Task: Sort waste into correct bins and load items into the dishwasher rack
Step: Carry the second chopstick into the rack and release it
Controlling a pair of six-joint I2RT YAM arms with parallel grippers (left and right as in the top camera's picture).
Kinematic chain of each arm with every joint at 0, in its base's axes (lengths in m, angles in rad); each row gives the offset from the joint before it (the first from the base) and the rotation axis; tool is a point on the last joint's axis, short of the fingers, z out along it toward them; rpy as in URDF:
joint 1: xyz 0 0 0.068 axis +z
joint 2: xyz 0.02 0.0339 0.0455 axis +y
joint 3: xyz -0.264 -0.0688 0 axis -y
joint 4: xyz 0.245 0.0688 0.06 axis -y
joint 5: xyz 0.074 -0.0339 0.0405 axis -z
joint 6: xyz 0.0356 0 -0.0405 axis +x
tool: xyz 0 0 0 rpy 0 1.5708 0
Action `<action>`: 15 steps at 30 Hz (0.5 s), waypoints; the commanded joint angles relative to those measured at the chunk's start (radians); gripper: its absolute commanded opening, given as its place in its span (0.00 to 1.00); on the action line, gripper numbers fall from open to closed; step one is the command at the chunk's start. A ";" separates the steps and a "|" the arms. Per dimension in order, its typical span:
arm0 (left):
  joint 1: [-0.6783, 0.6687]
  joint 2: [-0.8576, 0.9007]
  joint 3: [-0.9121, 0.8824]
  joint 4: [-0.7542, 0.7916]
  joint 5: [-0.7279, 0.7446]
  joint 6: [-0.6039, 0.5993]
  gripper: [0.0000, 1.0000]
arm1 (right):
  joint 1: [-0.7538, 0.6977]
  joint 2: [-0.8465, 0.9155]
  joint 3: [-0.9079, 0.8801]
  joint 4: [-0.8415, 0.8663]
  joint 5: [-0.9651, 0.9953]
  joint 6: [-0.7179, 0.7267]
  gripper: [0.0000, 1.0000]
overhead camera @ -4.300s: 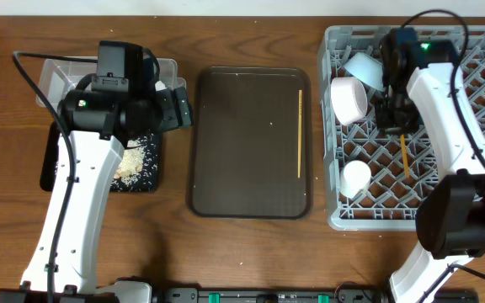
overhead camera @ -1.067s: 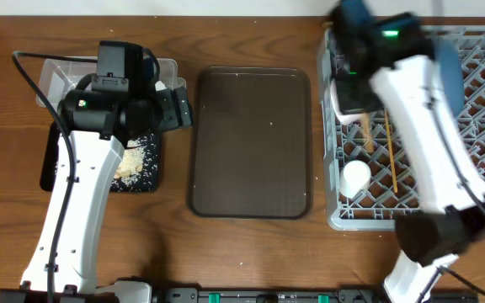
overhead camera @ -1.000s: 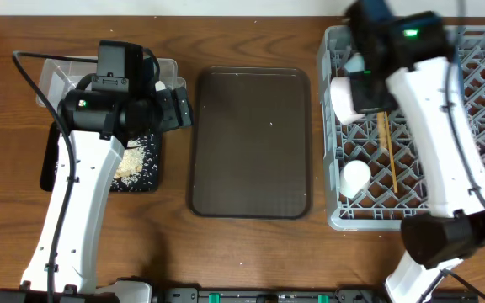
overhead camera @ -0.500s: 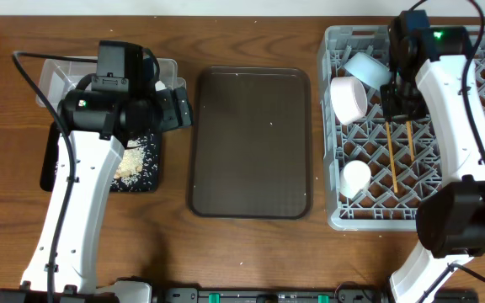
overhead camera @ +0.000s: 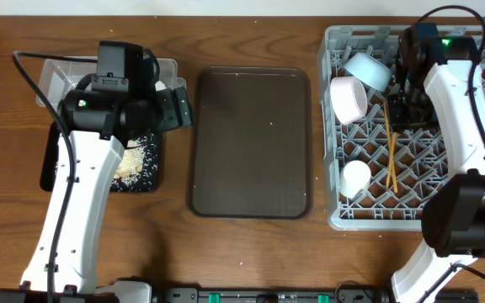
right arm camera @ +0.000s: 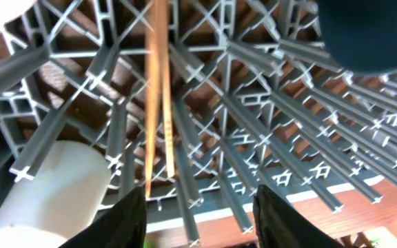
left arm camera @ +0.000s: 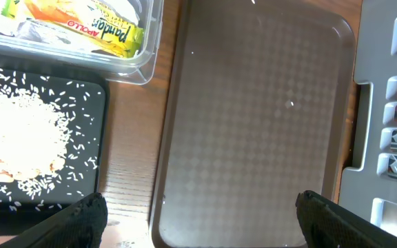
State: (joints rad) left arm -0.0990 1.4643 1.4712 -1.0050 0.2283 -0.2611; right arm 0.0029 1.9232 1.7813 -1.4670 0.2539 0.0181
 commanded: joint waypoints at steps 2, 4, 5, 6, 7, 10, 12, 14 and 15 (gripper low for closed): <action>0.004 0.006 0.006 0.000 -0.013 0.009 0.90 | 0.003 -0.072 0.058 -0.020 -0.081 0.003 0.52; 0.004 0.006 0.006 0.000 -0.013 0.009 0.90 | 0.006 -0.127 0.084 -0.029 -0.120 0.002 0.53; 0.004 0.006 0.006 0.000 -0.013 0.009 0.90 | 0.011 -0.165 0.093 -0.030 -0.134 0.003 0.53; 0.004 0.006 0.006 0.000 -0.013 0.009 0.90 | 0.012 -0.208 0.101 -0.031 -0.144 0.005 0.57; 0.004 0.006 0.006 0.000 -0.013 0.010 0.90 | 0.013 -0.245 0.104 -0.031 -0.162 0.009 0.80; 0.004 0.006 0.006 0.000 -0.013 0.009 0.90 | 0.014 -0.369 0.104 -0.041 -0.212 0.019 0.99; 0.004 0.006 0.006 0.000 -0.013 0.009 0.90 | 0.013 -0.447 0.104 -0.042 -0.257 0.077 0.99; 0.004 0.006 0.006 0.000 -0.013 0.010 0.90 | 0.013 -0.518 0.104 -0.044 -0.284 0.101 0.99; 0.004 0.006 0.006 0.000 -0.013 0.009 0.90 | 0.013 -0.552 0.104 -0.044 -0.285 0.101 0.99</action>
State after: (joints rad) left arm -0.0990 1.4643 1.4712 -1.0050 0.2283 -0.2611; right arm 0.0036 1.4357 1.8778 -1.5047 0.0360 0.0669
